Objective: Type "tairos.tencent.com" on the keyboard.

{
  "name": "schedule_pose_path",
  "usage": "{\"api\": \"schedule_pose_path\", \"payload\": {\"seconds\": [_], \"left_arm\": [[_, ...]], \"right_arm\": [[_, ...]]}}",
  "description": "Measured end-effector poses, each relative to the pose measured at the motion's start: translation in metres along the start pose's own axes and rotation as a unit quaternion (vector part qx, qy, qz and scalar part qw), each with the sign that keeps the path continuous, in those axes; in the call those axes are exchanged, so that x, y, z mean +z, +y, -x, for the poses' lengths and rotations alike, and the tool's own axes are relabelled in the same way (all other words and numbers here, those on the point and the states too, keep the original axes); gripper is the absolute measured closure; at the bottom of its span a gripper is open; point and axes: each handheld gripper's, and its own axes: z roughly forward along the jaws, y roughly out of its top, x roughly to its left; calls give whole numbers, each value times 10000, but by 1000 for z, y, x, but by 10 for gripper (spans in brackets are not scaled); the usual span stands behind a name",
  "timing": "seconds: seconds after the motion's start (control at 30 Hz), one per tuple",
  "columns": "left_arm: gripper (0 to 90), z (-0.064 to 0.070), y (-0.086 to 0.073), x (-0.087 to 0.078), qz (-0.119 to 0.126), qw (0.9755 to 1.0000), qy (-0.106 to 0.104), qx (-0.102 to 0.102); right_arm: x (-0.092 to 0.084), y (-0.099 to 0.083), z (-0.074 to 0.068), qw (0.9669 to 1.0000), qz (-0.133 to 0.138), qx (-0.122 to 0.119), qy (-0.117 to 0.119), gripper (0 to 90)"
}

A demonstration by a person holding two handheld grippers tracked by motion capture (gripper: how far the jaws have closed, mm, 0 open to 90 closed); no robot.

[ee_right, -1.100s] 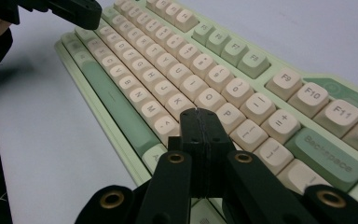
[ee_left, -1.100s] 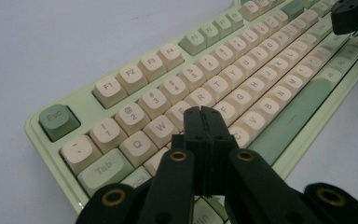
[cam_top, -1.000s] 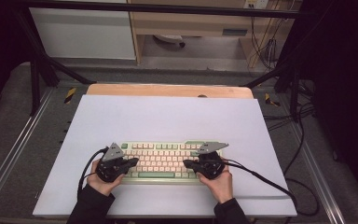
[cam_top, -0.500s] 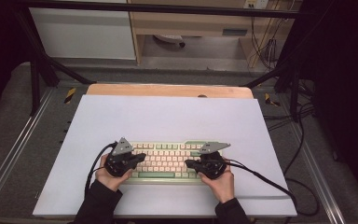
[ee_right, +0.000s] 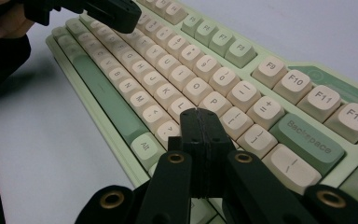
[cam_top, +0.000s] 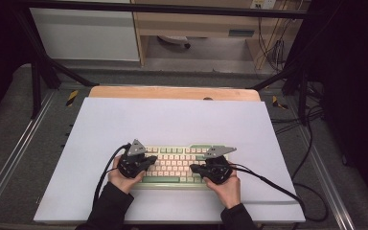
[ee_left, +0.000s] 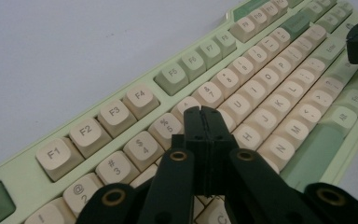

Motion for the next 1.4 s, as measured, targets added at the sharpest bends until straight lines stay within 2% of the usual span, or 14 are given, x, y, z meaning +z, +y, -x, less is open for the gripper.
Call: {"api": "schedule_pose_path", "payload": {"seconds": [0.3, 0.77, 1.03, 1.4], "left_arm": [[900, 4, 0, 10, -85, 9999, 32, 69], [900, 5, -2, 12, -108, 9999, 17, 107], [900, 5, -1, 1, -2, 9999, -21, 127], [900, -1, -9, -19, 51, 9999, -13, 113]], "right_arm": [[-1, 0, 0, 10000, 12, -37, -16, 900], [0, 0, 0, 10000, 12, -29, -8, 900], [-2, 1, 0, 10000, 40, -15, -16, 900], [-3, 1, 0, 10000, 43, -6, -17, 900]]}}
